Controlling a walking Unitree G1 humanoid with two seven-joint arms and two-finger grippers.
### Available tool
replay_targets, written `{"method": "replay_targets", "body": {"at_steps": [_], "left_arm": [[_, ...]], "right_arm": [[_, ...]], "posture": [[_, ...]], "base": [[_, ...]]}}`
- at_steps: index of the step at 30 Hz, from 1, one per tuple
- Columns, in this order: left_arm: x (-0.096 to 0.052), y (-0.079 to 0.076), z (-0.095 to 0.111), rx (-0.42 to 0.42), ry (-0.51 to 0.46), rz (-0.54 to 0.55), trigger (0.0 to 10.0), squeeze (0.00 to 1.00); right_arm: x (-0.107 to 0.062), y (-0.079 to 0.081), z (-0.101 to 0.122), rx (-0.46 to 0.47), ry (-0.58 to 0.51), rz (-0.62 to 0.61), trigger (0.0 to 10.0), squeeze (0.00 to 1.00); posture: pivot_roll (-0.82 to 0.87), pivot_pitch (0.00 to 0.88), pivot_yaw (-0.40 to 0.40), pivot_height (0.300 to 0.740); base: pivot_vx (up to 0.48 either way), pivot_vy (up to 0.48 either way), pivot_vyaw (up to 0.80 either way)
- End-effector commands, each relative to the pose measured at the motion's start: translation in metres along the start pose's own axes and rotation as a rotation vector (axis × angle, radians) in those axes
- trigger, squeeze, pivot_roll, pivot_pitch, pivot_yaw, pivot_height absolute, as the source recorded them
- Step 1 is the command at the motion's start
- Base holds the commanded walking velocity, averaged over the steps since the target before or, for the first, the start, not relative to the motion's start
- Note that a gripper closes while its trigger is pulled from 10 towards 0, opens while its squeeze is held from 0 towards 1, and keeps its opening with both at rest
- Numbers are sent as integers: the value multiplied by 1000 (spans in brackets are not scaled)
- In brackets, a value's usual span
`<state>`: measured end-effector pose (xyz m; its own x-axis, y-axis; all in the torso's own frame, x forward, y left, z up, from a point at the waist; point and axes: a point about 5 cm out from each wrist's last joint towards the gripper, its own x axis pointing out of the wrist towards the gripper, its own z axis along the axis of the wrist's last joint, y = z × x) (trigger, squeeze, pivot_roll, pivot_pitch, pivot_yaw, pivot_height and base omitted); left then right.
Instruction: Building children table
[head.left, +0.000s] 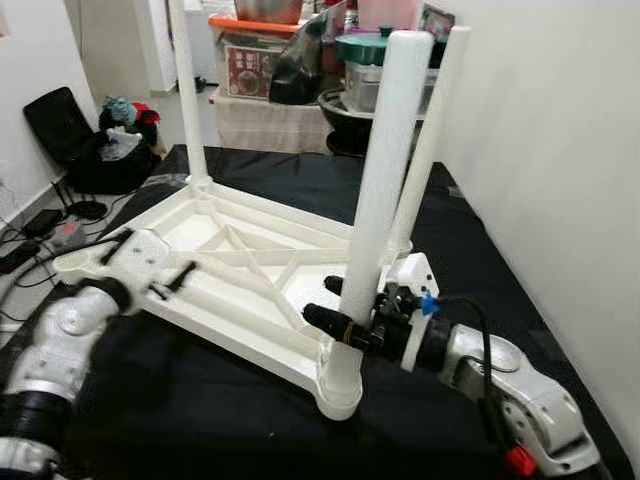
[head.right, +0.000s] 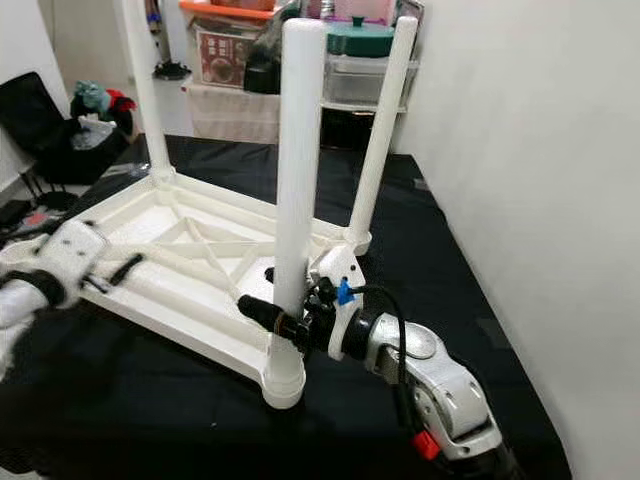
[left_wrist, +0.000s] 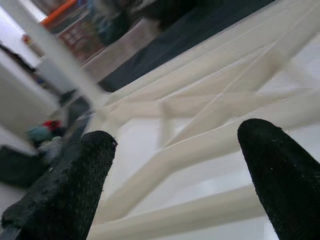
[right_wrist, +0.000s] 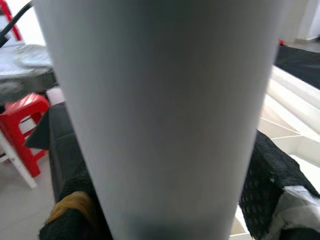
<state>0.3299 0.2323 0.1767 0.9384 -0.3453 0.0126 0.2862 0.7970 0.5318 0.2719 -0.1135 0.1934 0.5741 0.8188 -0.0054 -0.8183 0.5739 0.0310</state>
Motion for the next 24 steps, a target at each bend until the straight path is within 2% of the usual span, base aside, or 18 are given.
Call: {"method": "replay_targets", "body": {"at_steps": [1,2,3,4,5,7,9,10,11,12,14,15,19,20,21,22,23,24], "left_arm": [[4,-30,15,-95,-85,-138,10000,0],[3,-51,25,-157,-137,-217,10000,0],[0,-69,33,-208,-171,-284,10000,0],[-4,-81,37,-234,-186,-322,10000,0],[-9,-90,38,-268,-187,-335,10000,0],[-12,-94,39,-288,-186,-341,10000,0],[-19,-99,38,-325,-175,-323,10000,0],[-27,-103,39,-341,-172,-322,10000,0],[-27,-103,39,-341,-172,-322,10000,0],[-32,-105,40,-351,-170,-322,10000,0],[-48,-112,42,-379,-146,-325,10000,0],[-52,-114,42,-388,-137,-323,10000,0],[-59,-114,41,-409,-106,-302,10000,0],[-59,-114,41,-409,-106,-302,10000,0],[-59,-114,40,-407,-96,-293,10000,0],[-57,-113,40,-400,-91,-290,10000,0],[-57,-113,40,-400,-91,-290,10000,0],[-54,-112,41,-393,-89,-290,10000,0]], "right_arm": [[0,-2,-2,3,2,-34,10000,0],[-1,-2,-2,9,-2,-35,8863,0],[-2,-3,-1,18,-12,-40,4078,0],[-4,-5,0,25,-25,-56,0,0],[-7,-13,2,19,-28,-133,0,0],[-9,-20,3,13,-30,-190,0,0],[-15,-40,0,-12,23,-391,0,0],[-24,-56,-4,-47,95,-589,0,0],[-24,-56,-4,-47,95,-589,0,0],[-32,-67,-6,-75,143,-729,0,0],[-68,-88,-4,-67,162,-1161,0,0],[-80,-90,-3,-65,161,-1274,0,0],[-90,-80,-5,-23,143,-1380,0,0],[-90,-80,-5,-23,143,-1380,0,0],[-81,-71,-9,32,122,-1332,0,0],[-53,-55,-9,98,57,-1110,10000,0],[-53,-55,-9,98,57,-1110,10000,0],[-28,-38,-5,149,-6,-880,10000,0]], "posture": [[111,0,-86,740],[109,0,-85,740],[98,0,-77,740],[98,0,-77,740],[95,0,-77,740],[95,0,-77,740],[96,0,-79,740],[100,0,-84,740],[100,0,-84,740],[100,0,-84,740],[113,0,-94,740],[113,0,-94,740],[119,0,-101,740],[119,0,-101,740],[120,0,-100,740],[115,0,-96,740],[115,0,-96,740],[115,0,-96,740]], "base": [[0,0,0],[0,0,0],[0,0,0],[0,0,0],[0,0,0],[0,0,0],[0,0,0],[0,0,0],[0,0,0],[0,0,0],[0,0,0],[0,0,0],[0,0,0],[0,0,0],[0,0,0],[0,0,0],[0,0,0],[0,0,0]]}}
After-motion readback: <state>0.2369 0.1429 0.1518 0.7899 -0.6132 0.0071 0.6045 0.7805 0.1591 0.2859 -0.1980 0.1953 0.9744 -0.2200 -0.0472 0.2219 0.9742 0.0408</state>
